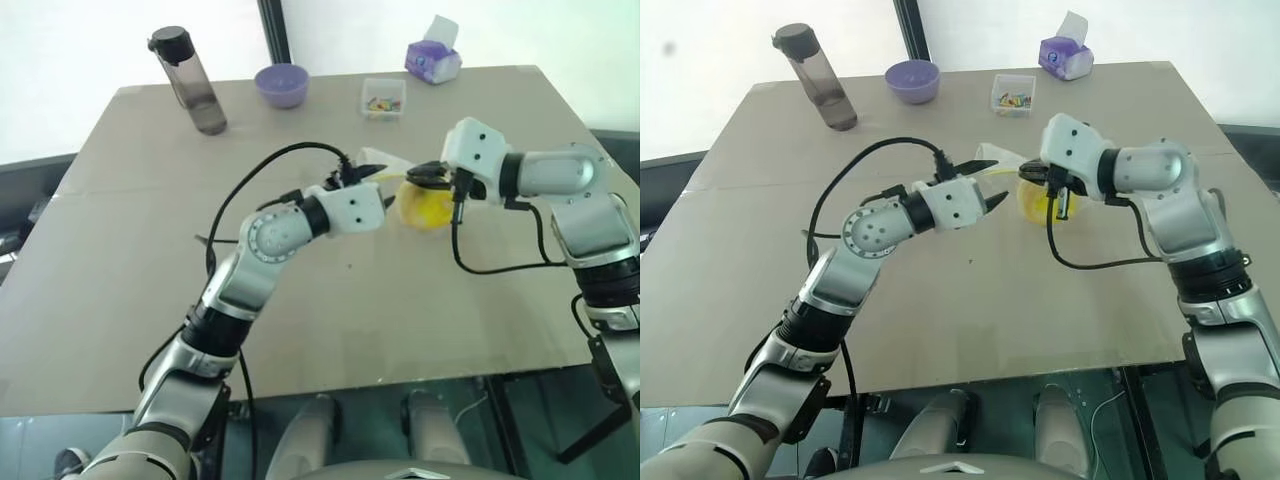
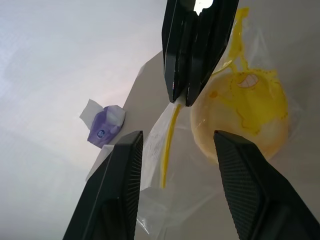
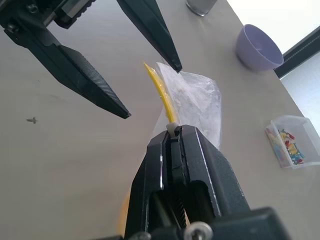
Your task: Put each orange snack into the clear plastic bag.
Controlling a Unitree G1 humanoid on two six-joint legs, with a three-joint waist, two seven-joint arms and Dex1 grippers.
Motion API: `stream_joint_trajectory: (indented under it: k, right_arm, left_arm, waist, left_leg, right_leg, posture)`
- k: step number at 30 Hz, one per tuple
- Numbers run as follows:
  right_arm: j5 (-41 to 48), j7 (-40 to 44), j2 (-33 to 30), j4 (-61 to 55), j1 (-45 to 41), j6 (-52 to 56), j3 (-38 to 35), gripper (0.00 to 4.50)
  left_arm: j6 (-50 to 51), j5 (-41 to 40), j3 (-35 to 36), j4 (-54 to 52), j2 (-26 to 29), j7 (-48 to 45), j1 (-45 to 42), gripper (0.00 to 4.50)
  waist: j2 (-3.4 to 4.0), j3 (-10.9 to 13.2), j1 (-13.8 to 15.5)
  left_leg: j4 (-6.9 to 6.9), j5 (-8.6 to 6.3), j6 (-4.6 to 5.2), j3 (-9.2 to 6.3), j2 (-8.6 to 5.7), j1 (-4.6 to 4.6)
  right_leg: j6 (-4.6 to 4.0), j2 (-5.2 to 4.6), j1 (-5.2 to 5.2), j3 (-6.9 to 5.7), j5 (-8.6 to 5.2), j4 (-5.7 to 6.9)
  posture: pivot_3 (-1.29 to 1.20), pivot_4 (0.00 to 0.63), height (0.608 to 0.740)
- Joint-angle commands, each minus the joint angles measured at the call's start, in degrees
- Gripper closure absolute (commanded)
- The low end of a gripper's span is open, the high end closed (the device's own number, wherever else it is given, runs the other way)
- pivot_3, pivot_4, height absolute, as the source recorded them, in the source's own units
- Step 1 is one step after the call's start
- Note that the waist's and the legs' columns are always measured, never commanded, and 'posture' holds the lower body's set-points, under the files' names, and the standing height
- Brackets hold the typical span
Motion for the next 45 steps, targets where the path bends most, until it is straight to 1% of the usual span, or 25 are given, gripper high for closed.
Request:
stream_joint_trajectory:
  k: [1, 12, 13, 14, 16, 17, 18, 35, 45]
  right_arm:
    - [0.29, -0.47, 0.61, -1.97, -2.24, -0.19, -0.34, 4.50]
    - [0.57, 0.04, 1.34, -3.54, -2.56, 1.05, -0.48, 4.50]
    - [0.57, 0.04, 1.37, -3.70, -2.56, 1.18, -0.47, 4.50]
    - [0.57, 0.05, 1.39, -3.82, -2.56, 1.29, -0.46, 4.50]
    - [0.68, 0.13, 1.44, -4.18, -2.59, 1.62, -0.45, 4.50]
    - [0.76, 0.17, 1.50, -4.44, -2.57, 1.78, -0.43, 4.50]
    - [0.81, 0.20, 1.55, -4.63, -2.56, 1.92, -0.42, 4.50]
    - [0.17, -0.64, 1.44, -5.65, -1.87, 1.92, -0.68, 4.50]
    - [0.01, -0.91, -0.93, -5.04, -0.90, 2.25, -1.73, 4.50]
  left_arm:
    - [-0.70, 0.55, 0.31, -0.18, -0.33, 1.02, -1.72, 2.12]
    - [-0.24, 0.25, 0.83, 1.50, -1.37, 1.75, -2.19, 2.12]
    - [-0.24, 0.14, 0.91, 1.45, -1.38, 1.63, -2.11, 2.64]
    - [-0.33, 0.20, 0.92, 1.59, -1.39, 1.66, -2.15, 2.90]
    - [-0.32, 0.35, 0.87, 1.88, -1.56, 1.80, -2.46, 3.74]
    - [-0.29, 0.43, 0.82, 1.92, -1.66, 1.86, -2.54, 4.26]
    - [-0.27, 0.44, 0.77, 1.92, -1.73, 1.85, -2.56, 4.45]
    - [-0.06, 1.67, 0.35, 2.57, -1.78, 2.68, -2.55, 4.45]
    - [0.26, 1.92, 1.27, 2.93, -1.39, 3.21, -2.37, 4.45]
  waist:
    - [0.00, 0.00, -0.04]
    - [0.00, 0.00, -0.02]
    - [0.00, 0.00, -0.03]
    - [0.00, 0.00, -0.03]
    - [0.00, 0.00, -0.02]
    - [0.00, 0.00, -0.02]
    - [0.00, 0.00, -0.02]
    - [0.00, 0.00, -0.02]
    - [0.00, 0.00, -0.04]
  left_leg:
    - [0.00, 0.00, 0.00, 0.00, 0.00, 0.00]
    - [0.00, 0.00, 0.00, -0.01, 0.00, 0.00]
    - [0.00, 0.00, 0.00, -0.01, 0.00, 0.00]
    - [0.00, 0.00, 0.00, -0.01, 0.00, 0.00]
    - [0.00, 0.00, 0.00, -0.01, 0.00, 0.00]
    - [0.00, 0.00, 0.00, -0.01, 0.00, 0.00]
    - [0.00, 0.00, 0.00, -0.01, 0.00, 0.00]
    - [0.00, 0.00, 0.00, -0.01, -0.01, 0.00]
    - [0.00, 0.00, 0.00, -0.01, 0.00, 0.00]
  right_leg:
    - [0.00, 0.00, 0.00, 0.00, 0.00, 0.00]
    - [0.00, 0.00, 0.00, 0.00, 0.00, 0.00]
    - [0.00, 0.00, 0.00, 0.00, 0.00, 0.00]
    - [0.00, 0.00, 0.00, 0.00, 0.00, 0.00]
    - [0.00, 0.00, 0.00, 0.00, 0.00, 0.00]
    - [0.00, 0.00, 0.00, 0.00, 0.00, 0.00]
    - [0.00, 0.00, 0.00, 0.00, 0.00, 0.00]
    - [0.00, 0.00, 0.00, 0.00, 0.00, 0.01]
    - [0.00, 0.00, 0.00, 0.00, 0.00, 0.00]
  posture:
    - [0.00, 0.150, 0.739]
    - [0.00, 0.150, 0.739]
    - [0.00, 0.150, 0.739]
    - [0.00, 0.150, 0.739]
    - [0.00, 0.150, 0.739]
    - [0.00, 0.150, 0.739]
    - [0.00, 0.150, 0.739]
    - [0.00, 0.150, 0.739]
    - [0.00, 0.150, 0.739]
